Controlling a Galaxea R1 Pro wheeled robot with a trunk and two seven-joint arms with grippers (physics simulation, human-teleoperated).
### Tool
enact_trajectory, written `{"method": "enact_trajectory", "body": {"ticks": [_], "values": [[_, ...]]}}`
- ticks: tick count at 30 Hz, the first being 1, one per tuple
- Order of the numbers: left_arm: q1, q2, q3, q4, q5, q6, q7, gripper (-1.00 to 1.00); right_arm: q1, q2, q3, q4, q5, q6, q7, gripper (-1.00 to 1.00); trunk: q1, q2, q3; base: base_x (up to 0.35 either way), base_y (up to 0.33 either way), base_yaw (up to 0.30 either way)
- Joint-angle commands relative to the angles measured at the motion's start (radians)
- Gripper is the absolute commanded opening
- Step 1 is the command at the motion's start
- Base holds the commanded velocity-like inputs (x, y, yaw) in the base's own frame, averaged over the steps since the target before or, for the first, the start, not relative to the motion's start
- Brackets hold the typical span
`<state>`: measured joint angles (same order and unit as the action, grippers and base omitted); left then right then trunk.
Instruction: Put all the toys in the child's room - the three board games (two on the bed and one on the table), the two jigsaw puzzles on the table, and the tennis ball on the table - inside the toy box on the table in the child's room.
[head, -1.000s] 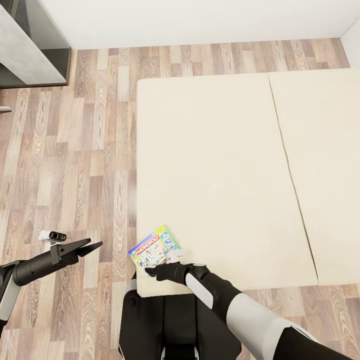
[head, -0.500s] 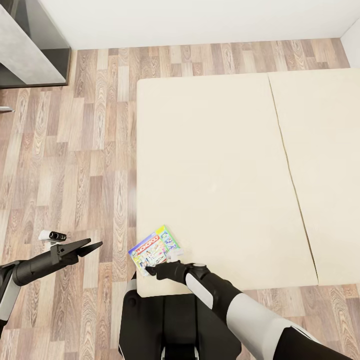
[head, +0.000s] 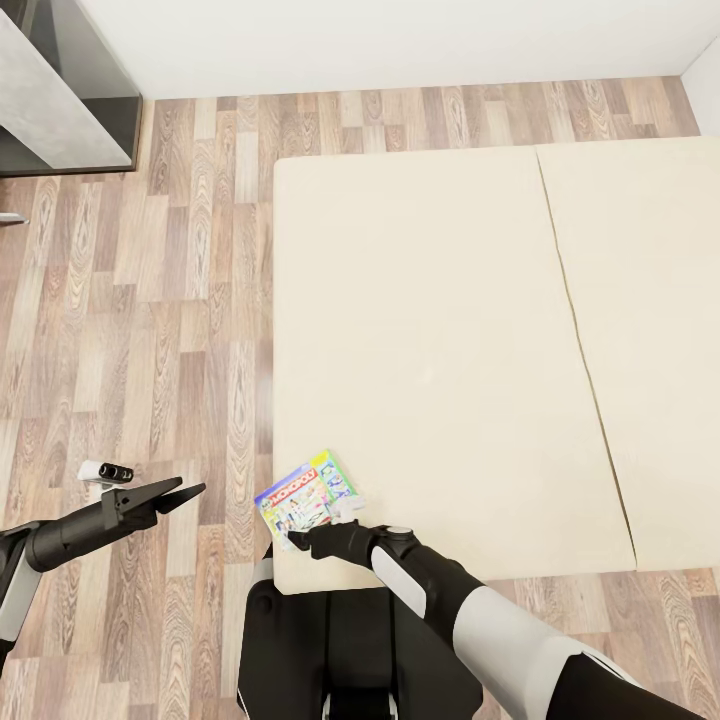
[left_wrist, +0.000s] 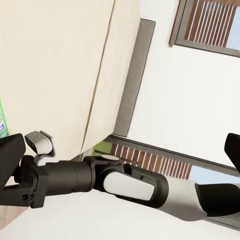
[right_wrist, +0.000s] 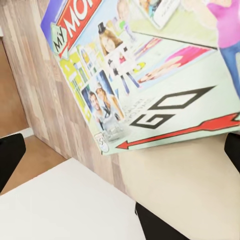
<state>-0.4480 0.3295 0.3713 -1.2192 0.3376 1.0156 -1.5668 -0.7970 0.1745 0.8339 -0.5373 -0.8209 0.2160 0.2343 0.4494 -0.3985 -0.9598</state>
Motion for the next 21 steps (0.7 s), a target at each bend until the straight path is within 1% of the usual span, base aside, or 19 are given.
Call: {"method": "enact_trajectory", "body": {"ticks": [1,21], "values": [[0.0,0.0,0.0,0.0,-0.001,0.011,-0.004,1.0,-0.001,0.0,0.002,0.0,-0.006,0.002,0.001,1.0,0.001,-0.002,-0.001,0.0,0.0,0.0],[0.0,0.0,0.0,0.0,-0.001,0.011,-0.004,1.0,-0.001,0.0,0.002,0.002,-0.006,-0.021,0.003,1.0,0.001,-0.002,-0.001,0.0,0.0,0.0]]}}
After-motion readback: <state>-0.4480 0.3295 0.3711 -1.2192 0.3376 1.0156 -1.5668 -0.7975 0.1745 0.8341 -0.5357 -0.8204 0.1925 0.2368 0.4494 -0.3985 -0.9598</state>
